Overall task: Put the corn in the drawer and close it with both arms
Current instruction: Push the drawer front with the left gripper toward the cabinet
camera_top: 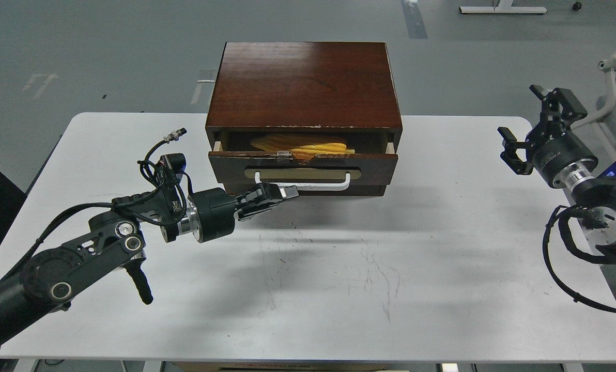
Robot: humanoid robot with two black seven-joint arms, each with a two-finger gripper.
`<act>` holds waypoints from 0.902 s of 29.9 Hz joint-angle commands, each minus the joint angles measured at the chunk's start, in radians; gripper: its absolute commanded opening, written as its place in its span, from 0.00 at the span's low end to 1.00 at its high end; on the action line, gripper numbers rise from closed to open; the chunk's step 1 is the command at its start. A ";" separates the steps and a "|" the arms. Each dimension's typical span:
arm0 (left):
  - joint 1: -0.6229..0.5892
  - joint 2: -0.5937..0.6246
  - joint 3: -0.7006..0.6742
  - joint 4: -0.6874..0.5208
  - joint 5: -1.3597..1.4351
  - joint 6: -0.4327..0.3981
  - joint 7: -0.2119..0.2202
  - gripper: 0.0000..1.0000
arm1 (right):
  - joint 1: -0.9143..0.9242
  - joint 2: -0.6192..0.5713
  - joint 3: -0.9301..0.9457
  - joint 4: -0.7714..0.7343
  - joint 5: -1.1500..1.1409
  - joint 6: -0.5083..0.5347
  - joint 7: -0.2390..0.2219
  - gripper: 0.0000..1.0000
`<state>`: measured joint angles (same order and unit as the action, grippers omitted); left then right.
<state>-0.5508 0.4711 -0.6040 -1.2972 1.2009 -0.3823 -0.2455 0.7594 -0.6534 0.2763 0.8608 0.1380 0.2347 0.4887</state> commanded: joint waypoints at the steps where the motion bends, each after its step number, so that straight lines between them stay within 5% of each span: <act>1: -0.003 -0.012 0.000 0.022 0.000 0.005 0.000 0.00 | -0.003 0.001 0.001 0.001 0.000 0.000 0.000 1.00; 27: -0.028 -0.068 -0.023 0.121 -0.024 0.077 0.000 0.00 | -0.015 0.000 0.001 0.001 0.000 -0.002 0.000 1.00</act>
<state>-0.5785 0.4040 -0.6269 -1.1818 1.1778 -0.3077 -0.2460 0.7445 -0.6533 0.2778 0.8622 0.1380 0.2332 0.4887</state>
